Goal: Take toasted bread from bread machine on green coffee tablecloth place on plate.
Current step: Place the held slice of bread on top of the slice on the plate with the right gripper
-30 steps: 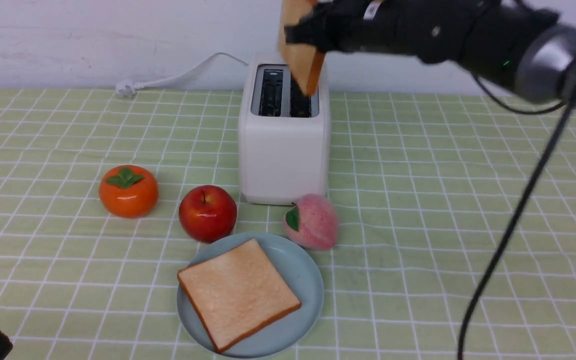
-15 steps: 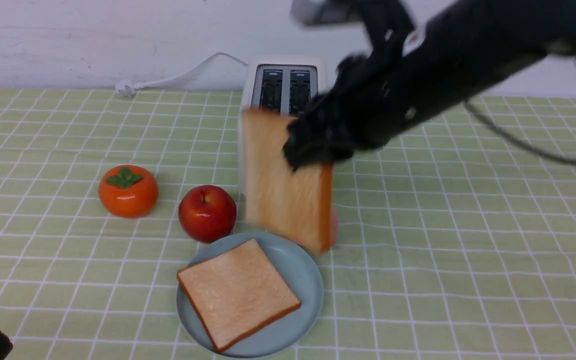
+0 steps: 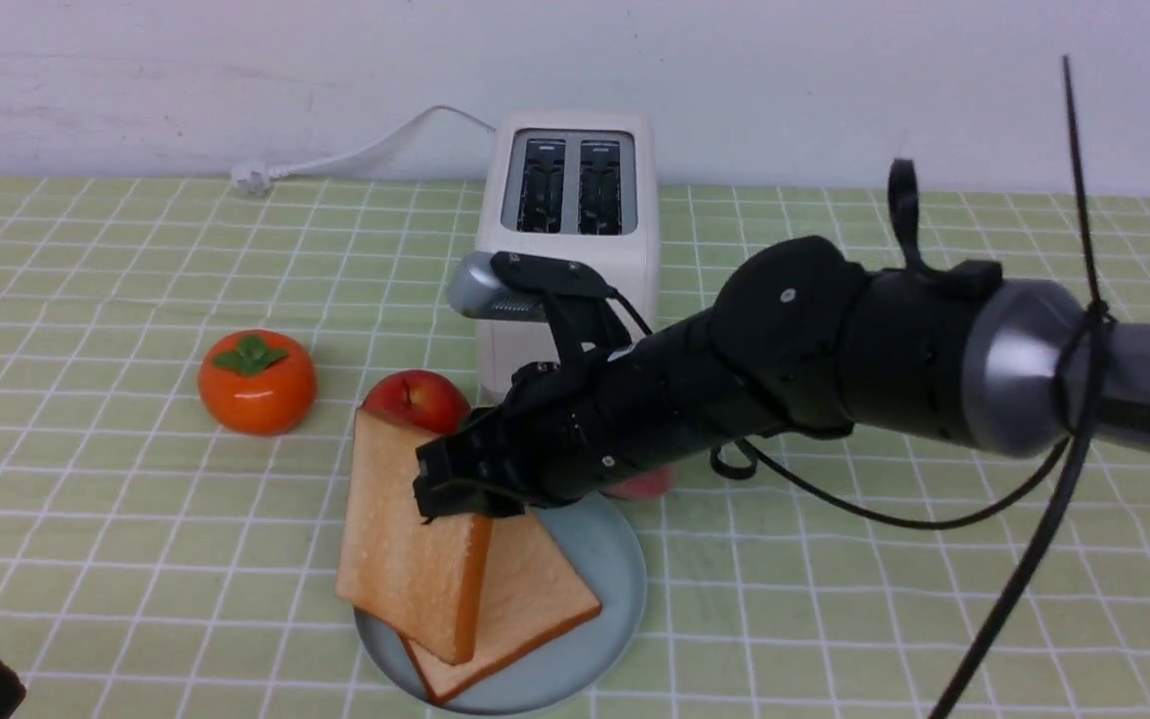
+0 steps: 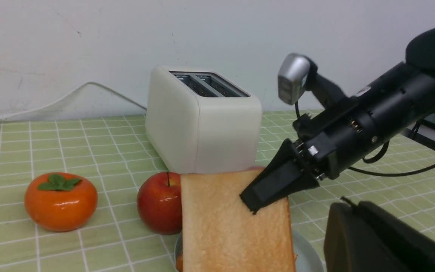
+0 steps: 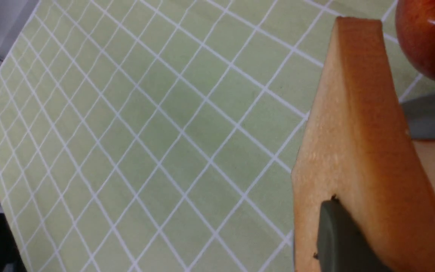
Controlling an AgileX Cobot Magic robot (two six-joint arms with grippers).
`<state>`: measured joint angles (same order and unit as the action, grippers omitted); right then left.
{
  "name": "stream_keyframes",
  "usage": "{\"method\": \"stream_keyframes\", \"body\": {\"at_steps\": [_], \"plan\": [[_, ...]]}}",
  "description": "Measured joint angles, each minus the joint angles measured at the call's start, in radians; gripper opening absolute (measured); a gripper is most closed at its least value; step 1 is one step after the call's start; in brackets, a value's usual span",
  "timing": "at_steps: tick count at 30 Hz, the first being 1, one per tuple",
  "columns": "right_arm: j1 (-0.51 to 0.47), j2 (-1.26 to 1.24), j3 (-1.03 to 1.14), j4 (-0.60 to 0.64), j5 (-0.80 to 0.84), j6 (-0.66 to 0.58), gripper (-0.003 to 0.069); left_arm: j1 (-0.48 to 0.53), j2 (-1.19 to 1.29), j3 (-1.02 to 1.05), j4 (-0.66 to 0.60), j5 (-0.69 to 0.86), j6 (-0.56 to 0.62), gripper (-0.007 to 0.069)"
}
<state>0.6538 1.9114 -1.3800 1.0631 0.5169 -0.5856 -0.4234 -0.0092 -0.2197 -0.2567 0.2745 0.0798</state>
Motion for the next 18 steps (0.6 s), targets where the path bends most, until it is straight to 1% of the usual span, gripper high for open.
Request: {"method": "stream_keyframes", "body": {"at_steps": [4,5,6,7,8,9,10,11,12,13,15,16,18], "plan": [[-0.017,0.009,0.0,0.001,-0.008,-0.002,0.0143,0.0,0.0,0.0,0.0,0.0,0.0,0.0003],[-0.024,0.012,0.0,0.0,-0.008,-0.002,0.0165,0.0,0.0,0.0,0.0,0.0,0.0,0.0004],[-0.025,0.012,0.0,0.0,-0.008,-0.002,0.0169,0.0,0.0,0.0,0.0,0.0,0.0,0.0004],[-0.029,0.013,0.0,-0.007,-0.008,-0.002,0.0192,0.0,0.0,0.0,0.0,0.0,0.0,0.0005],[-0.036,0.015,0.0,-0.032,-0.005,-0.003,0.0244,0.0,0.0,0.0,0.0,0.0,0.0,0.0006],[-0.04,0.015,0.0,-0.049,0.001,-0.003,0.0279,0.0,0.0,0.0,0.0,0.002,0.0,0.0006],[-0.043,0.015,0.0,-0.064,0.009,-0.003,0.0309,0.0,0.0,0.0,0.0,0.001,0.0,0.0008],[-0.043,0.015,0.0,-0.068,0.011,-0.003,0.0325,0.0,0.0,0.0,0.0,0.001,0.0,0.0008],[-0.047,0.013,0.0,-0.102,0.031,0.004,0.0382,0.0,0.0,0.0,0.0,0.001,0.0,0.001],[-0.051,0.011,0.0,-0.125,0.043,0.018,0.0412,0.0,0.0,0.0,0.0,0.001,0.0,0.0011],[-0.054,-0.001,0.0,-0.177,0.067,0.054,0.0452,0.0,0.0,0.0,0.0,0.001,0.0,0.0013],[-0.054,-0.003,0.0,-0.19,0.071,0.064,0.0458,0.0,0.0,0.0,0.0,0.001,0.0,0.0013],[-0.06,-0.046,0.0,-0.298,0.086,0.134,0.0475,0.0,0.0,0.0,0.0,0.001,0.0,0.0016]]}}
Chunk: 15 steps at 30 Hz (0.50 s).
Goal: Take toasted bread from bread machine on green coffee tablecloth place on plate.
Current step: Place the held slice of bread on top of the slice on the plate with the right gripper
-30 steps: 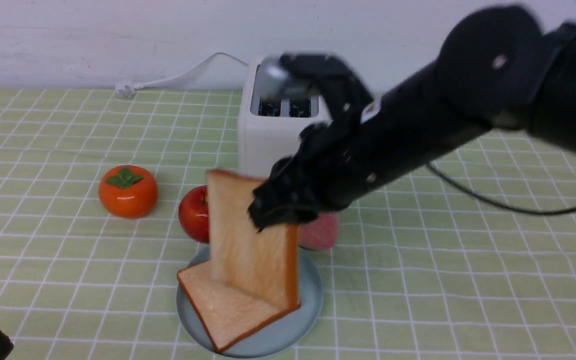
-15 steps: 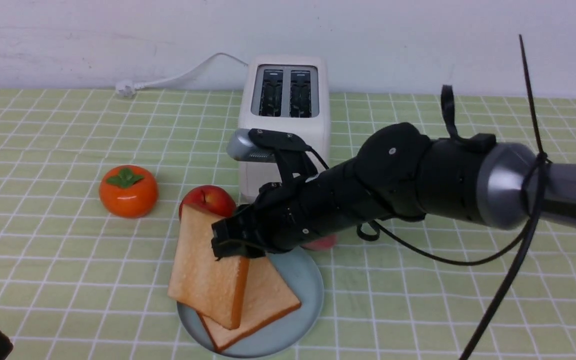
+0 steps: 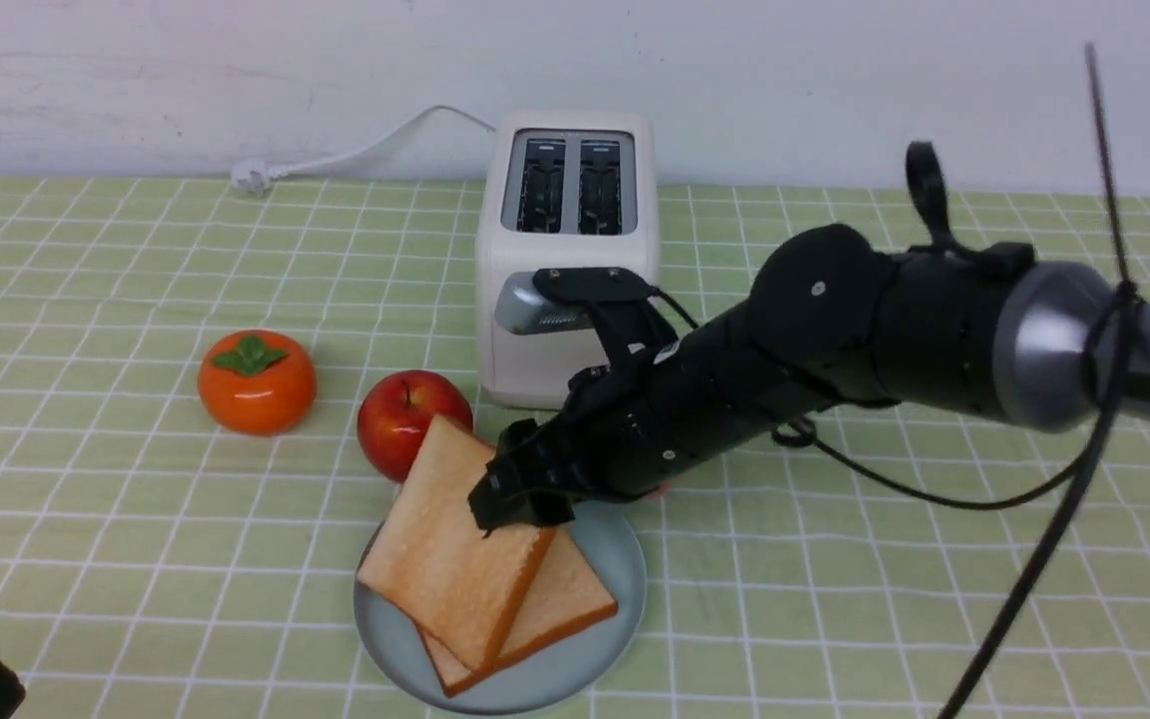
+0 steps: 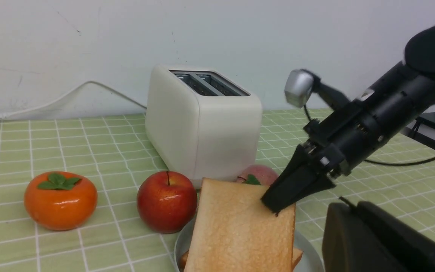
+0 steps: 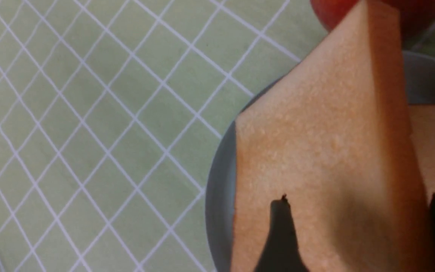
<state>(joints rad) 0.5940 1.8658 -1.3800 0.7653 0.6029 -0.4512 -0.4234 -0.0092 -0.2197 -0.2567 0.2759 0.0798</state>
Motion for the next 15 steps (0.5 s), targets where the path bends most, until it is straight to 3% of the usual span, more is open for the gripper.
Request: {"method": "stream_keyframes", "body": {"at_steps": [4,5,7,11,15], "plan": [[-0.011,-0.083,0.0,-0.172,0.034,0.134,0.0468,0.0,0.0,0.0,0.0,0.0,0.0,0.0018],[-0.014,-0.135,0.0,-0.285,0.067,0.222,0.0452,0.0,0.0,0.0,0.0,0.001,0.0,0.0019],[-0.015,-0.208,0.0,-0.398,0.116,0.305,0.0424,0.0,0.0,0.0,0.0,0.001,0.0,0.002],[-0.015,-0.339,0.003,-0.553,0.244,0.433,0.0343,0.0,0.0,0.0,0.0,0.001,0.0,0.002],[-0.015,-0.545,0.074,-0.657,0.341,0.545,0.0203,0.0,0.0,0.0,0.0,0.001,0.0,0.0023]]}}
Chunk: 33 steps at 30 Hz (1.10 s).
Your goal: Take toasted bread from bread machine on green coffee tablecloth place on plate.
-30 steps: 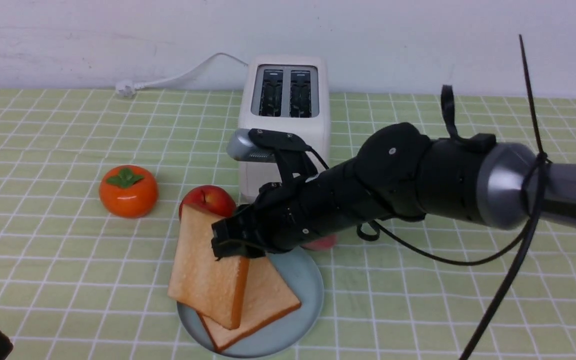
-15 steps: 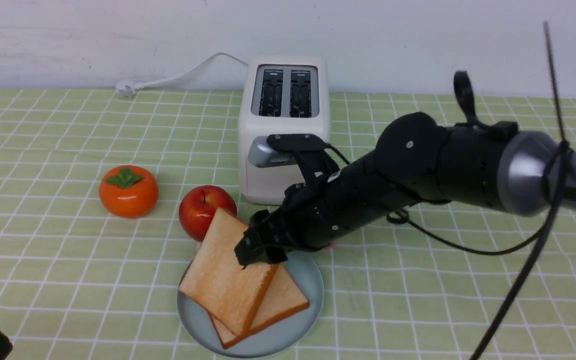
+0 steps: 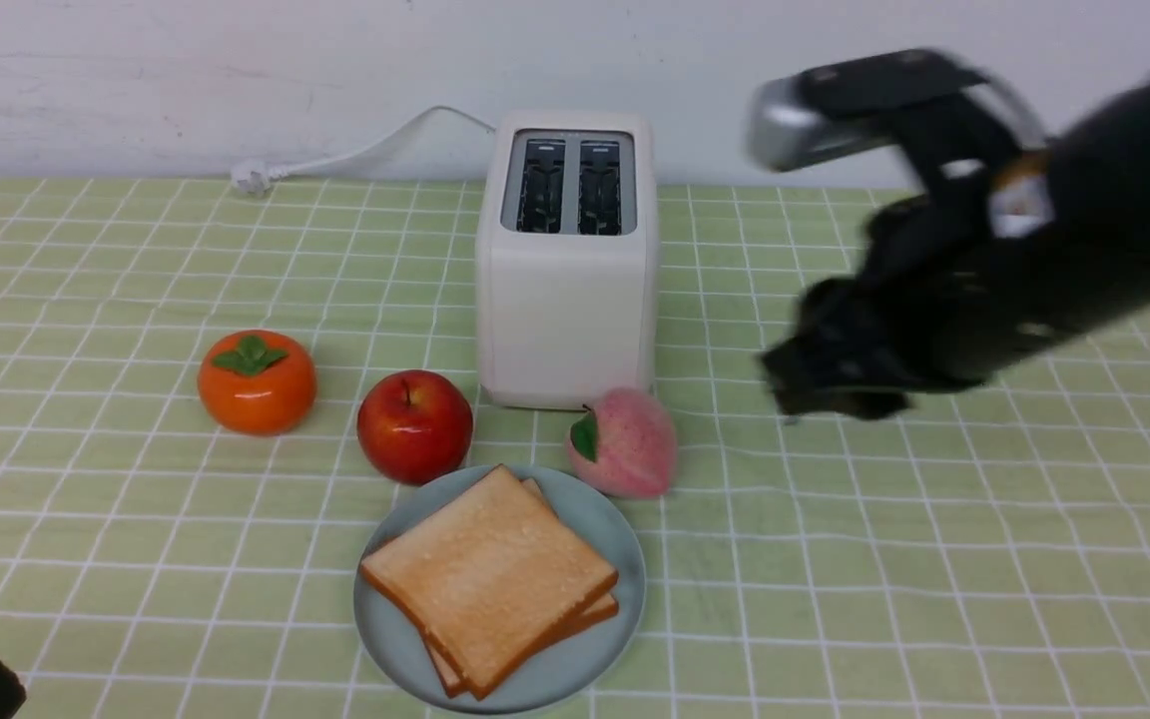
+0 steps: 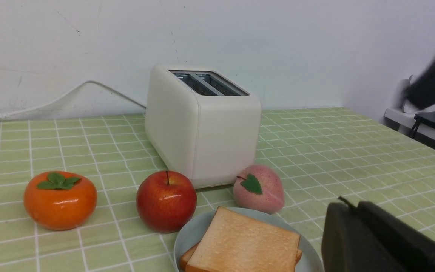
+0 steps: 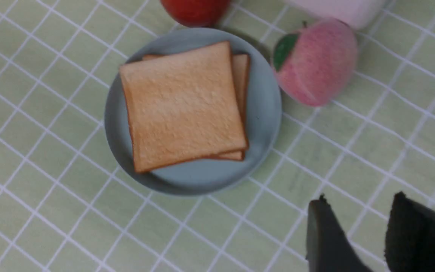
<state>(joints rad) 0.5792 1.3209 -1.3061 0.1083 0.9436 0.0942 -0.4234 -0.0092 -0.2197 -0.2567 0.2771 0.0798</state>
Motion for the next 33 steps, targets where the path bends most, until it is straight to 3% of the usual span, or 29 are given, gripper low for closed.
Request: {"method": "stream_keyframes", "body": {"at_steps": [4,10,20,33], "plan": [[0.0,-0.216,0.136,-0.015,0.028,0.124,0.0111,0.0,0.0,0.0,0.0,0.004,0.0,0.0028],[0.0,-0.492,0.339,-0.017,0.042,0.249,0.009,0.0,0.0,0.0,0.0,0.009,0.0,0.0029],[0.0,-0.726,0.518,-0.038,0.079,0.259,0.0099,0.0,0.0,0.0,0.0,0.044,0.0,0.0035],[0.0,-0.754,0.525,-0.04,0.253,0.259,0.0115,0.0,0.0,0.0,0.0,0.051,0.0,0.0051]]}}
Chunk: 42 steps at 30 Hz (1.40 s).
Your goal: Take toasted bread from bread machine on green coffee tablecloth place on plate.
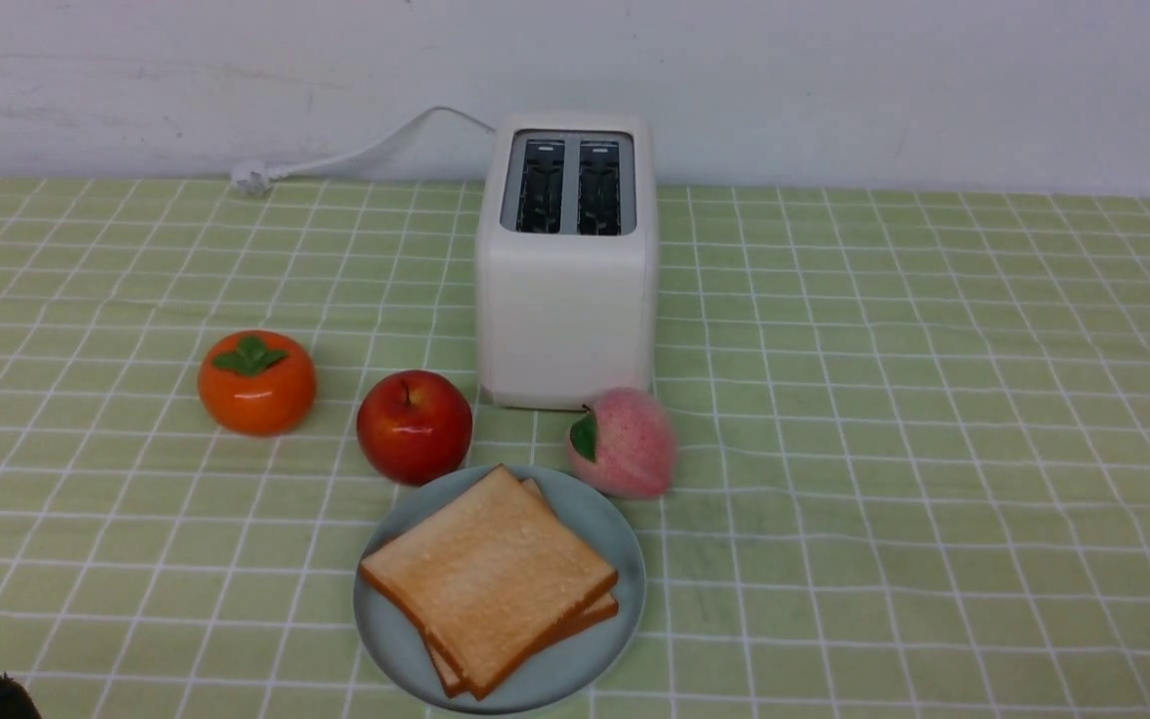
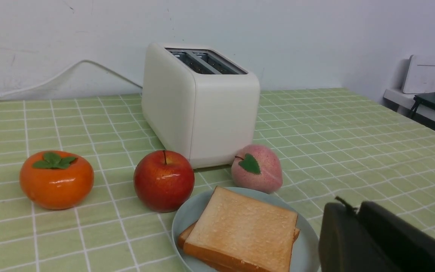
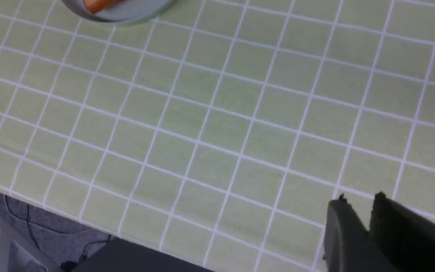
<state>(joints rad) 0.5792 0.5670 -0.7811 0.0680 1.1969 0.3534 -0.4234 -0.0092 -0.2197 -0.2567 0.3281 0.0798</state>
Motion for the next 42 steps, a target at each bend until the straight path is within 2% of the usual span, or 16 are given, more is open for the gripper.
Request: {"method": "stream_keyframes", "body": {"at_steps": [3,6,8,11,15,21,27,42], "plan": [[-0.032,-0.03,0.002,-0.017,-0.009,-0.002,0.0106,0.0,0.0,0.0,0.0,0.001,0.0,0.0056],[-0.103,-0.087,0.031,-0.028,-0.091,-0.034,0.0048,0.0,0.0,0.0,0.0,0.003,0.0,0.0058],[-0.225,-0.168,0.127,0.003,-0.229,-0.149,-0.001,0.0,0.0,0.0,0.0,0.003,0.0,0.0058],[-0.403,-0.312,0.32,0.077,-0.453,-0.368,-0.0019,0.0,0.0,0.0,0.0,0.003,0.0,0.0064],[-0.52,-0.486,0.577,0.178,-0.644,-0.517,-0.0019,0.0,0.0,0.0,0.0,0.01,0.0,0.0069],[-0.538,-0.577,0.794,0.198,-0.785,-0.543,-0.0019,0.0,0.0,0.0,0.0,0.014,0.0,0.0074],[-0.538,-0.577,0.796,0.156,-0.791,-0.514,-0.0019,0.0,0.0,0.0,-0.001,0.023,0.0,0.0077],[-0.538,-0.577,0.796,0.155,-0.791,-0.504,-0.0014,0.0,0.0,0.0,-0.002,0.029,0.0,0.0084]]}}
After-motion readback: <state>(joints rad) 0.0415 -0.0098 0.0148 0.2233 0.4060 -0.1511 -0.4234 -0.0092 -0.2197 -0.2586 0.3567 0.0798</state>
